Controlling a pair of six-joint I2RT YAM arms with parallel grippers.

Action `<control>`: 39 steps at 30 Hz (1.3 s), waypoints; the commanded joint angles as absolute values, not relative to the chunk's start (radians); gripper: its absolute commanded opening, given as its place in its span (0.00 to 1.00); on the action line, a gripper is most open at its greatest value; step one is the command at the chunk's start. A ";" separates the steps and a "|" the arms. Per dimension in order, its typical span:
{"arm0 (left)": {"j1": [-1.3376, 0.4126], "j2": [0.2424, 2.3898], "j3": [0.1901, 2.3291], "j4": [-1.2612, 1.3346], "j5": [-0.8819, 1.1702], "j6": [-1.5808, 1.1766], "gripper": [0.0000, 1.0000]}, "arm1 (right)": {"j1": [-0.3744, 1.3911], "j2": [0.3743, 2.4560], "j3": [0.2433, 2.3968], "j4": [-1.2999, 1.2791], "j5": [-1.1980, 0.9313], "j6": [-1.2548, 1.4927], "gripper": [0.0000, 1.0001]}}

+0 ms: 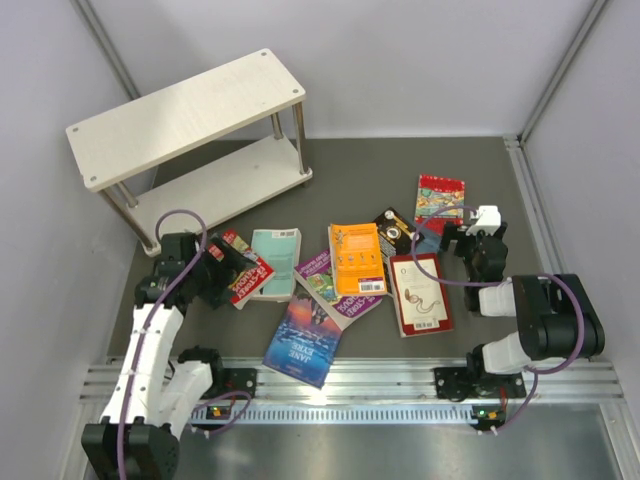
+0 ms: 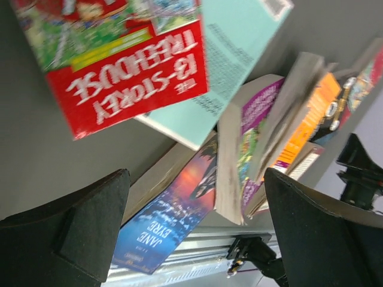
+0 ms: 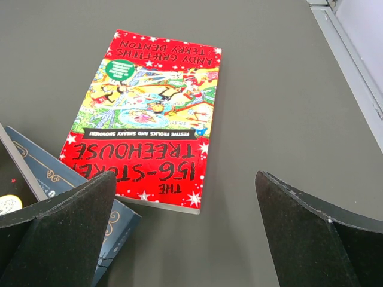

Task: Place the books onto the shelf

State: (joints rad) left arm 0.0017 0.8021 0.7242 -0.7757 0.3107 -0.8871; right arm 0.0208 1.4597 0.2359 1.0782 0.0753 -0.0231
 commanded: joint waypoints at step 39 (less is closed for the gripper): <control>0.003 1.086 0.391 -0.313 -0.049 -1.075 0.92 | 0.443 0.776 0.962 -0.768 -0.227 0.600 0.96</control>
State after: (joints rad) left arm 0.0051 1.0649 0.4725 -0.4393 -0.0345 -1.0462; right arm 0.4492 0.8059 0.9623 -0.7189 -0.2100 0.6056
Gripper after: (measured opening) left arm 0.927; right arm 0.963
